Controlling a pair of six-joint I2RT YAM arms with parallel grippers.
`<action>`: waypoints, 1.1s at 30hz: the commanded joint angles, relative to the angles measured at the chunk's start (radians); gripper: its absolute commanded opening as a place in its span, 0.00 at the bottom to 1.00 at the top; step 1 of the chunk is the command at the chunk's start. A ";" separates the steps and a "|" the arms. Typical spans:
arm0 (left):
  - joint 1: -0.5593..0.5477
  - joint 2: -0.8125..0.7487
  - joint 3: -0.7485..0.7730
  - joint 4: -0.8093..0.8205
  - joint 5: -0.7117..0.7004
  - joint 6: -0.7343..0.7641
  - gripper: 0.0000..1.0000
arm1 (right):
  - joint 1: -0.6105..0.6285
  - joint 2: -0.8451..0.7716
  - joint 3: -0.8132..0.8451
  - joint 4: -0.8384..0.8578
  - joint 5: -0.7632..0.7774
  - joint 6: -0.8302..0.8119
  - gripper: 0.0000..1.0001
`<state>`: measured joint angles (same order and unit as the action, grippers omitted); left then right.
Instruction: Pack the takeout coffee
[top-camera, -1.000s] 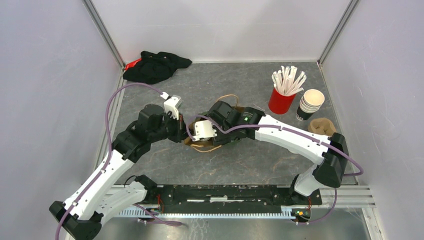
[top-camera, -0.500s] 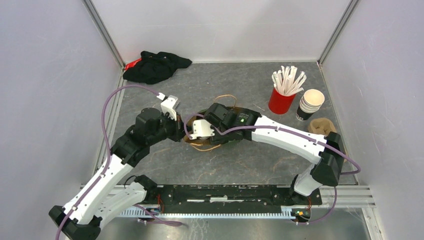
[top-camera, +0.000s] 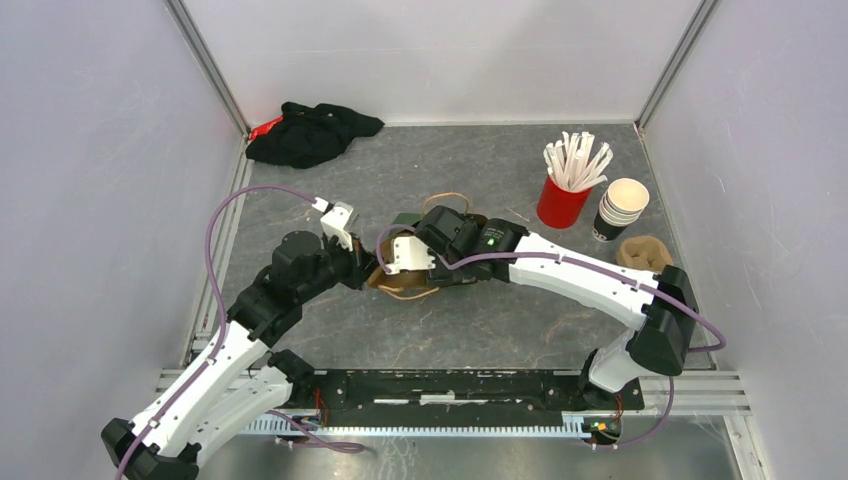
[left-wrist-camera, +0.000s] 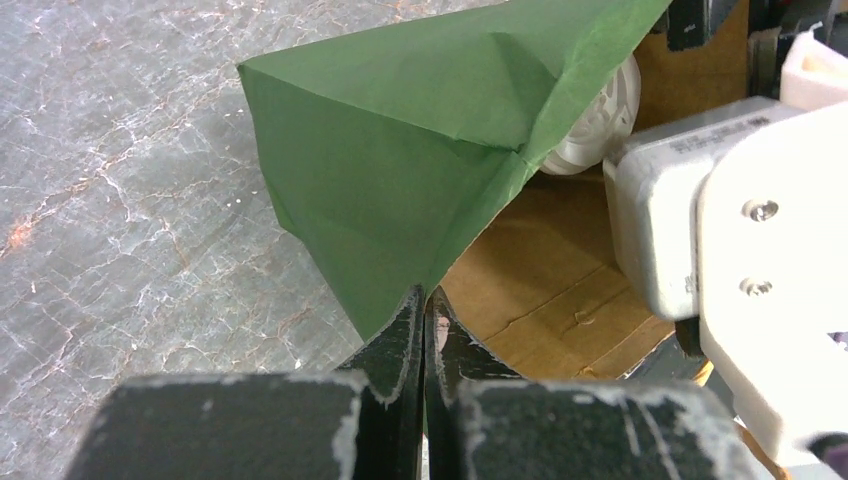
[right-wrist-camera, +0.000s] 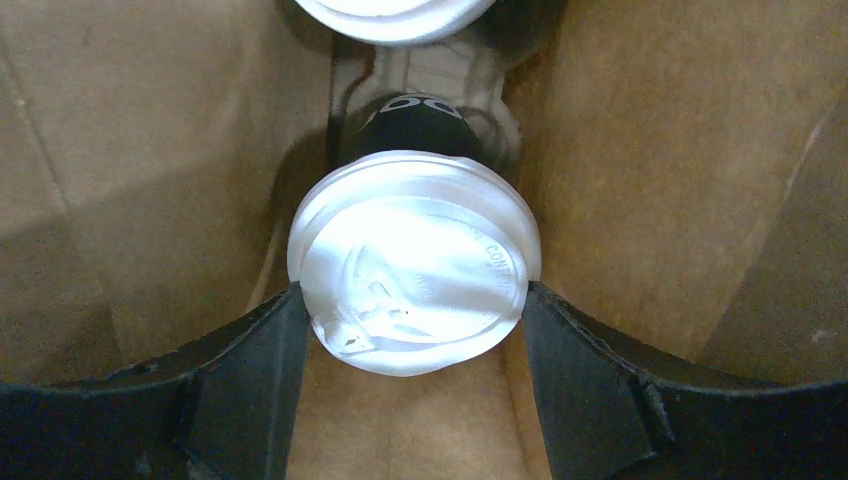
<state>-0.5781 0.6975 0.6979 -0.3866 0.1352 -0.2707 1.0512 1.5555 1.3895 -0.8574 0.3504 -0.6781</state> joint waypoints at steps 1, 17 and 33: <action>0.002 -0.004 0.015 0.035 -0.018 0.052 0.02 | -0.026 -0.037 0.011 0.070 0.055 -0.016 0.43; 0.003 -0.014 0.051 -0.020 0.032 0.038 0.02 | -0.083 -0.051 -0.090 0.221 0.018 -0.117 0.41; 0.003 0.022 0.128 -0.088 0.104 0.030 0.02 | -0.097 -0.065 -0.109 0.296 -0.081 -0.154 0.40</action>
<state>-0.5781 0.7223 0.7738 -0.4587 0.1959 -0.2695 0.9588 1.5211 1.2530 -0.5846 0.3000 -0.8284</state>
